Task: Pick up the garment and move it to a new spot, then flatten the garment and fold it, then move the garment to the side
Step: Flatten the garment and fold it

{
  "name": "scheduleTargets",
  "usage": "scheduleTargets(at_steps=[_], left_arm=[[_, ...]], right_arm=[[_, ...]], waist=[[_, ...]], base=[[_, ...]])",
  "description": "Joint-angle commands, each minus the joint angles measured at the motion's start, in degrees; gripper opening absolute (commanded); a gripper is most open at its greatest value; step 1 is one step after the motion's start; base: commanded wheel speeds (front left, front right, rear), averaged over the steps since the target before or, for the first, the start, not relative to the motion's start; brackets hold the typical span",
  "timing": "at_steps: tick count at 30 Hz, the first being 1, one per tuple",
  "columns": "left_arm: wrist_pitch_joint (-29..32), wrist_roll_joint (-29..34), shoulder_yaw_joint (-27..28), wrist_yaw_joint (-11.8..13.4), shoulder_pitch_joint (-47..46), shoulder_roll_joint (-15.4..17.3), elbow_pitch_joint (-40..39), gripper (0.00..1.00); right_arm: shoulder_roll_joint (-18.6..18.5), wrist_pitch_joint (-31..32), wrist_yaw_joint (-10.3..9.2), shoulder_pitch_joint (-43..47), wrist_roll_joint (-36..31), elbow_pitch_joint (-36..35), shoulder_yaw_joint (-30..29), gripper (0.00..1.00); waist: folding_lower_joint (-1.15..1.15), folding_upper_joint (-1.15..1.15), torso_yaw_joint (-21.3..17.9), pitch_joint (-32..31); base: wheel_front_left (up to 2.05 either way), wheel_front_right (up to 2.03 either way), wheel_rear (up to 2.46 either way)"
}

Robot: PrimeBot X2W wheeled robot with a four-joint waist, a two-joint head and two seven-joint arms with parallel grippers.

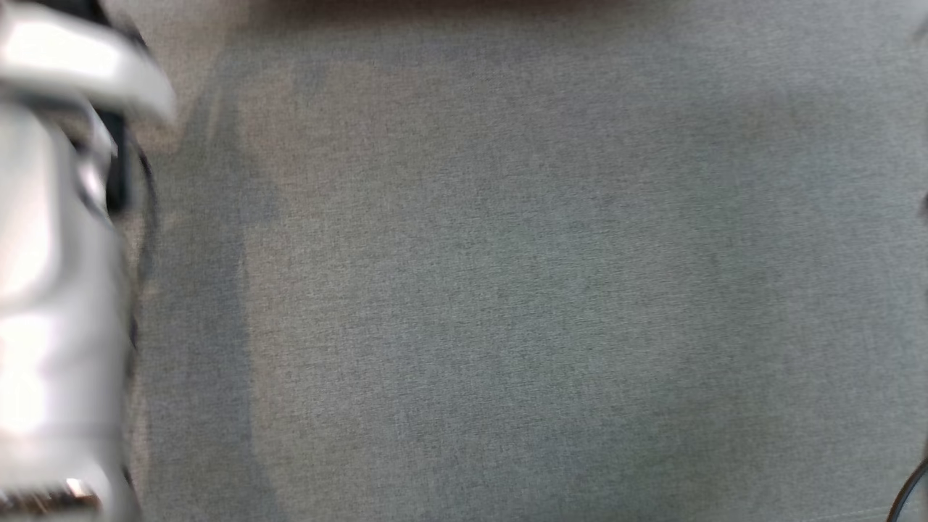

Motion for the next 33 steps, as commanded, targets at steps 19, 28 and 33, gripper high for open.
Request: scheduleTargets(at_steps=[19, 28, 33], left_arm=[[0.0, -0.8, 9.6, 0.3, 47.0, -7.8, -1.3, 0.0], [-0.1, -5.7, 4.6, 1.3, 60.5, -8.0, -4.0, 0.0], [-0.1, -7.1, 3.4, 2.4, 65.5, -8.0, -5.3, 0.0]], right_arm=[[1.5, -0.3, -0.07, 47.9, 10.7, -2.6, 7.0, 0.0], [2.1, -0.3, -0.11, 58.9, 9.4, -0.4, 5.4, 0.0], [2.7, -0.3, -0.11, 63.0, 8.5, -0.2, 4.6, 0.0]], waist=[[0.0, 0.0, -4.0, -15.5], [0.0, 0.0, -3.3, -25.0], [0.0, 0.0, -2.6, -27.5]], base=[[0.0, 0.0, 0.0], [0.0, 0.0, 0.0], [0.0, 0.0, 0.0]])
